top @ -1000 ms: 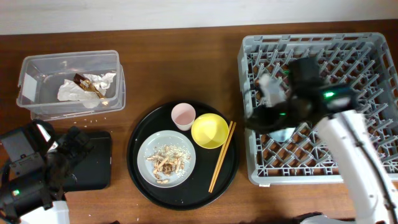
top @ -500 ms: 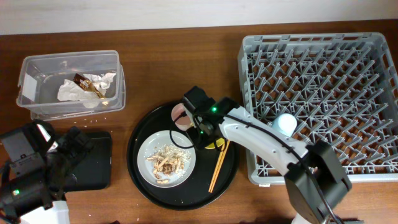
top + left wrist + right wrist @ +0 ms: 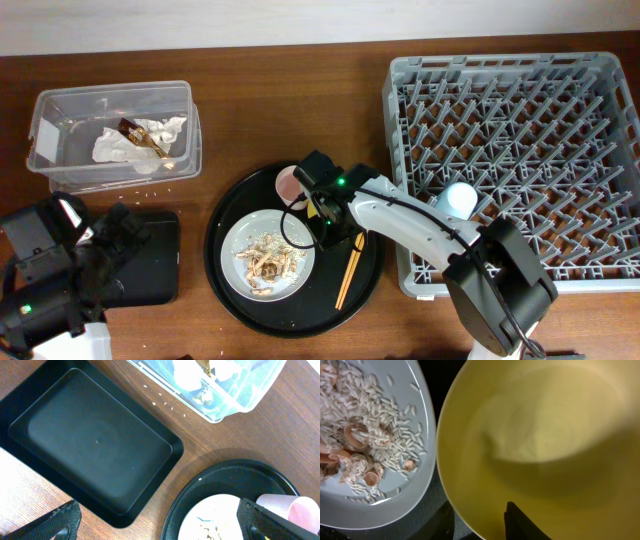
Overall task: Sort waste into correct bins and load items into the dishwasher rack
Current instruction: 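Move the right gripper to the yellow bowl on the tray and grasp it, then carry the yellow bowl into the rack and release it upside down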
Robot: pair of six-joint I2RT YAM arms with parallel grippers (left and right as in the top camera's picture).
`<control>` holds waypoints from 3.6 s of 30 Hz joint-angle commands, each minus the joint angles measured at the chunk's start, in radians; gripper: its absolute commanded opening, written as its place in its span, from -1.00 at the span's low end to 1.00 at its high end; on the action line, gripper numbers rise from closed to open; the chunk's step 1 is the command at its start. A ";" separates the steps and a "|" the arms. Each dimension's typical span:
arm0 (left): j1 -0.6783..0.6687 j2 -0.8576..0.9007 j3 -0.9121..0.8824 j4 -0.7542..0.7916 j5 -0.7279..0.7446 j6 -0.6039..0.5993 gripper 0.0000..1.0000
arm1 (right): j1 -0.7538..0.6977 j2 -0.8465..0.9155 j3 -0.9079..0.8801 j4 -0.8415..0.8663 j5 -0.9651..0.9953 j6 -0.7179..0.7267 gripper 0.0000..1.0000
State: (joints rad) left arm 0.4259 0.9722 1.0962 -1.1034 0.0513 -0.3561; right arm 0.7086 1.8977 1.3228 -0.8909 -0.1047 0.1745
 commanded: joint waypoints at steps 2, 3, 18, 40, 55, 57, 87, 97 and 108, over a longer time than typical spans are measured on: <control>0.005 0.000 0.014 0.002 -0.007 0.002 0.98 | 0.041 0.007 -0.011 0.025 0.013 -0.013 -0.46; 0.005 0.000 0.014 0.002 -0.007 0.002 0.98 | 0.052 0.007 -0.011 0.032 0.014 -0.013 -0.52; 0.005 0.000 0.014 0.002 -0.007 0.002 0.98 | 0.097 -0.001 -0.040 0.071 0.052 0.000 -0.76; 0.005 0.000 0.014 0.002 -0.007 0.002 0.98 | 0.083 -0.117 0.029 -0.033 0.027 -0.016 -0.33; 0.005 0.000 0.014 0.002 -0.007 0.002 0.98 | 0.104 -0.084 -0.163 0.167 0.071 0.042 -0.81; 0.005 0.000 0.014 0.002 -0.007 0.002 0.98 | 0.104 -0.096 -0.144 0.165 0.032 0.048 -0.92; 0.005 0.000 0.014 0.002 -0.007 0.002 0.98 | -1.254 -0.012 0.154 -0.502 -1.254 -0.747 -0.92; 0.005 0.000 0.014 0.002 -0.007 0.002 0.98 | -1.369 0.012 0.154 -0.384 -1.310 -0.743 -0.92; 0.005 0.000 0.014 0.002 -0.007 0.002 0.98 | -1.372 0.062 0.128 -0.377 -1.244 -0.736 -0.92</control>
State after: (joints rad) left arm 0.4259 0.9726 1.0962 -1.1034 0.0513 -0.3561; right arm -0.6659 1.9541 1.4612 -1.2594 -1.3788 -0.5537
